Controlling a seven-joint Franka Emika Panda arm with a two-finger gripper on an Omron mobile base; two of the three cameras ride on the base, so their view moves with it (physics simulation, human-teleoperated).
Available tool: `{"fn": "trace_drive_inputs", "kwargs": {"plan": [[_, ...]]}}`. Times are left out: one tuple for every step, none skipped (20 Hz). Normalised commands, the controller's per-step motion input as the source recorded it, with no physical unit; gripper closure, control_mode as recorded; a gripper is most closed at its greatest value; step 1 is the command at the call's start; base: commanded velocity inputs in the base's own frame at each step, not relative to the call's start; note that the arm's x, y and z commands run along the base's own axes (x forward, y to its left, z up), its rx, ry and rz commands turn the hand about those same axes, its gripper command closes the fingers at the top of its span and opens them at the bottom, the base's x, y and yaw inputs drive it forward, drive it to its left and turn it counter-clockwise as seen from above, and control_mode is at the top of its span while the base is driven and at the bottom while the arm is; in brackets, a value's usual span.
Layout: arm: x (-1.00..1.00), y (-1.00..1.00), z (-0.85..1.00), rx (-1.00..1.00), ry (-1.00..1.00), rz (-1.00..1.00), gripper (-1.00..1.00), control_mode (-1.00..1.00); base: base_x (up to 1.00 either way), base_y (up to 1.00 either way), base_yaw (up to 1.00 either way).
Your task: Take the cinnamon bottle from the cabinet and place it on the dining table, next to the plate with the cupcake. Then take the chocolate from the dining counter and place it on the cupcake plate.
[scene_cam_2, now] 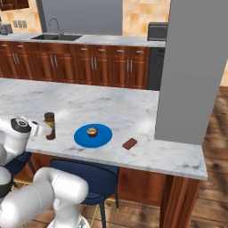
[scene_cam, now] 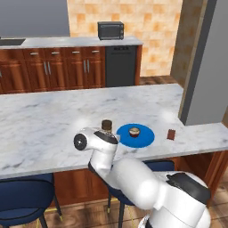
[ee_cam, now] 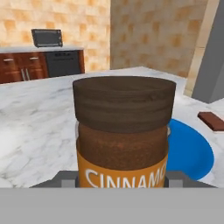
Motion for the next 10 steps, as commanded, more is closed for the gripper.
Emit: {"fn": "trace_drive_inputs", "kwargs": {"plan": [[0.18,0.31,-0.16,0.00,0.00,-0.13,1.00,-1.00,0.00,0.00,0.00],[0.13,0.29,-0.15,0.00,0.00,-0.13,1.00,-1.00,0.00,0.00,0.00],[0.14,0.32,-0.17,0.00,0.00,-0.13,1.00,-1.00,0.00,0.00,0.00],[0.16,0.26,-0.13,0.00,0.00,-0.12,1.00,-1.00,0.00,0.00,0.00],[0.10,0.17,-0.10,0.00,0.00,-0.11,1.00,-1.00,0.00,0.00,0.00],[0.19,0.08,-0.08,0.00,-0.01,-0.11,1.00,-1.00,0.00,0.00,0.00],[0.25,0.00,-0.03,0.00,-0.02,-0.11,1.00,-1.00,0.00,0.00,0.00],[0.32,0.00,-0.02,0.00,-0.05,-0.11,1.00,-1.00,0.00,0.00,0.00],[0.20,0.00,-0.06,0.00,-0.06,-0.10,1.00,-1.00,0.00,0.00,0.00],[0.06,0.00,-0.07,0.00,-0.05,-0.11,1.00,-1.00,0.00,0.00,0.00]]}}
